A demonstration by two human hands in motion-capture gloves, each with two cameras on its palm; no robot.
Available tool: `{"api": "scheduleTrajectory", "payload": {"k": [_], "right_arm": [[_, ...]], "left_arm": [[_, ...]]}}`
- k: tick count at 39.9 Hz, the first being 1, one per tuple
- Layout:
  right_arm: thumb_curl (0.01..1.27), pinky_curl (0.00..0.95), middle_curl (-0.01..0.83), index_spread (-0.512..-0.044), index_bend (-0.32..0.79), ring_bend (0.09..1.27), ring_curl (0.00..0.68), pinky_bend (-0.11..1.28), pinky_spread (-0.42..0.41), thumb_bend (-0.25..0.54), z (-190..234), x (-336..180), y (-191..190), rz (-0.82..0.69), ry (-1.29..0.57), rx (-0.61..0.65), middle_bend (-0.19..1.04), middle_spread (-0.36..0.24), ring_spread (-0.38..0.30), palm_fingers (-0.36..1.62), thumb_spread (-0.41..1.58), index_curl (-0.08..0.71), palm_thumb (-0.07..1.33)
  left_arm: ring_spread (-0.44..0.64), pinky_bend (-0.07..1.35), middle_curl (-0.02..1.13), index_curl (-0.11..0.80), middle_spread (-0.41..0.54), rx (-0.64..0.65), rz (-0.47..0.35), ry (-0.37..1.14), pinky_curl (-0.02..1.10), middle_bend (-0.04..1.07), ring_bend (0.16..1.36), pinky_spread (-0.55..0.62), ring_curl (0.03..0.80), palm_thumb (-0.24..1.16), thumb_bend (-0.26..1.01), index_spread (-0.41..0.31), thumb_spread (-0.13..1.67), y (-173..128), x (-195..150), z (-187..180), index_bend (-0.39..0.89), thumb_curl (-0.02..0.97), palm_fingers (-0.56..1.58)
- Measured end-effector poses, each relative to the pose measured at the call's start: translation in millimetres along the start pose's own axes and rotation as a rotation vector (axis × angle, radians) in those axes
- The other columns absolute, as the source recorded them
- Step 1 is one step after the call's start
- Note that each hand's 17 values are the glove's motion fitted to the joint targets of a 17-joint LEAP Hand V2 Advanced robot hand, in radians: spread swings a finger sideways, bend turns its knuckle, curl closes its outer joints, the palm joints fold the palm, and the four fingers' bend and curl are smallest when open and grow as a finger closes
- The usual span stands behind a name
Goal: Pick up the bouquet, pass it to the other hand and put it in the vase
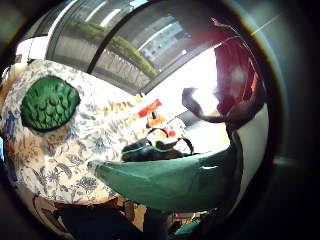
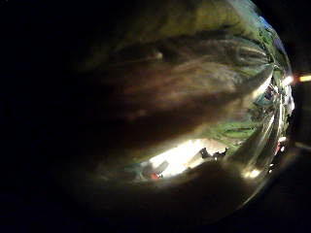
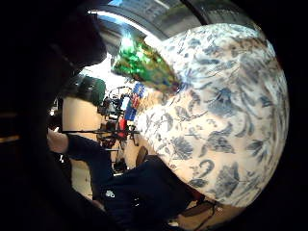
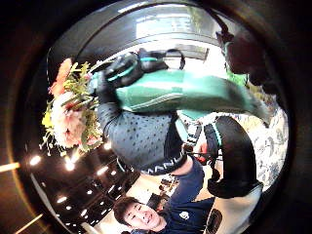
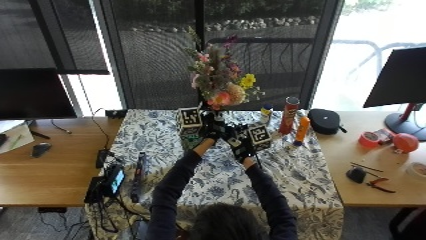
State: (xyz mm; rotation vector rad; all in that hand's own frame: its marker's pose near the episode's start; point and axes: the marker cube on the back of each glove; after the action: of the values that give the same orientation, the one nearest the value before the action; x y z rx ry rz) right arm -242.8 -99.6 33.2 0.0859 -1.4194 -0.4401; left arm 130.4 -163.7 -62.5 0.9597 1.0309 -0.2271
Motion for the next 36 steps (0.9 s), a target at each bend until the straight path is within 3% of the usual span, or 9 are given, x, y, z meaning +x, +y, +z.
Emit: {"api": "scheduleTrajectory", "payload": {"k": [2,5,9,10,11,12,16,24,36], "right_arm": [[0.38,0.383,0.522,-0.283,0.13,0.55,0.457,0.42,-0.072,-0.036,-13,-10,2,0.065,0.022,0.024,0.39,-0.158,-0.189,0.77,1.03,0.526,0.94],[0.38,0.364,0.501,-0.291,0.14,0.51,0.428,0.4,-0.041,-0.03,-31,-21,1,0.101,0.096,0.045,0.35,-0.159,-0.187,0.78,1.04,0.499,0.92],[0.37,0.367,0.483,-0.304,0.17,0.41,0.412,0.38,0.038,-0.035,-54,-24,-7,0.126,0.147,0.052,0.3,-0.132,-0.148,0.67,1.07,0.497,0.87],[0.36,0.361,0.466,-0.311,0.17,0.37,0.396,0.37,0.074,-0.048,-59,-23,-9,0.127,0.151,0.057,0.26,-0.124,-0.127,0.56,1.09,0.488,0.84],[0.36,0.371,0.475,-0.313,0.18,0.36,0.402,0.38,0.075,-0.037,-65,-23,-11,0.128,0.155,0.065,0.28,-0.12,-0.125,0.6,1.09,0.493,0.84],[0.36,0.359,0.454,-0.32,0.16,0.34,0.389,0.37,0.11,-0.045,-71,-22,-12,0.13,0.159,0.074,0.22,-0.114,-0.108,0.5,1.11,0.479,0.81],[0.35,0.348,0.433,-0.333,0.12,0.31,0.366,0.36,0.156,-0.039,-91,-24,-15,0.142,0.167,0.107,0.18,-0.095,-0.081,0.45,1.13,0.442,0.77],[0.31,0.347,0.4,-0.351,0.14,0.28,0.348,0.37,0.209,-0.067,-106,-37,-4,0.174,0.128,0.17,0.17,-0.068,-0.026,0.35,1.17,0.396,0.61],[0.28,0.342,0.362,-0.355,0.15,0.28,0.333,0.38,0.235,-0.041,-115,-17,-11,0.159,0.086,0.184,0.17,-0.042,0.012,0.29,1.18,0.354,0.46]], "left_arm": [[-0.33,0.51,0.6,0.461,-0.289,0.038,-0.07,-0.054,0.5,0.57,0.8,-0.32,0.477,0.92,0.01,-0.23,1.09,-9,5,-7,0.18,0.454,1.24],[-0.33,0.52,0.61,0.473,-0.298,0.097,-0.075,-0.047,0.5,0.57,0.81,-0.33,0.485,0.93,0.01,-0.235,1.09,-21,18,-15,0.18,0.46,1.23],[-0.33,0.52,0.62,0.489,-0.306,0.162,-0.084,-0.033,0.51,0.58,0.81,-0.33,0.493,0.94,0.0,-0.239,1.1,-34,33,-24,0.18,0.468,1.21],[-0.34,0.53,0.62,0.491,-0.308,0.173,-0.085,-0.03,0.51,0.58,0.81,-0.33,0.494,0.94,0.0,-0.24,1.1,-37,36,-25,0.18,0.47,1.21],[-0.34,0.53,0.63,0.496,-0.309,0.183,-0.086,-0.028,0.51,0.58,0.81,-0.34,0.495,0.94,-0.01,-0.241,1.1,-40,40,-27,0.18,0.47,1.21],[-0.34,0.53,0.63,0.498,-0.31,0.193,-0.086,-0.026,0.52,0.58,0.81,-0.34,0.497,0.95,-0.01,-0.241,1.1,-43,43,-29,0.18,0.474,1.21],[-0.34,0.53,0.64,0.511,-0.31,0.233,-0.091,-0.026,0.52,0.57,0.81,-0.34,0.5,0.95,-0.01,-0.245,1.09,-54,54,-36,0.18,0.482,1.2],[-0.33,0.53,0.65,0.531,-0.309,0.31,-0.111,-0.027,0.52,0.57,0.81,-0.34,0.505,0.95,-0.02,-0.24,1.08,-72,53,-48,0.17,0.496,1.18],[-0.33,0.52,0.67,0.551,-0.308,0.345,-0.121,-0.038,0.53,0.55,0.8,-0.33,0.51,0.96,-0.02,-0.238,1.06,-88,37,-62,0.16,0.517,1.17]]}}
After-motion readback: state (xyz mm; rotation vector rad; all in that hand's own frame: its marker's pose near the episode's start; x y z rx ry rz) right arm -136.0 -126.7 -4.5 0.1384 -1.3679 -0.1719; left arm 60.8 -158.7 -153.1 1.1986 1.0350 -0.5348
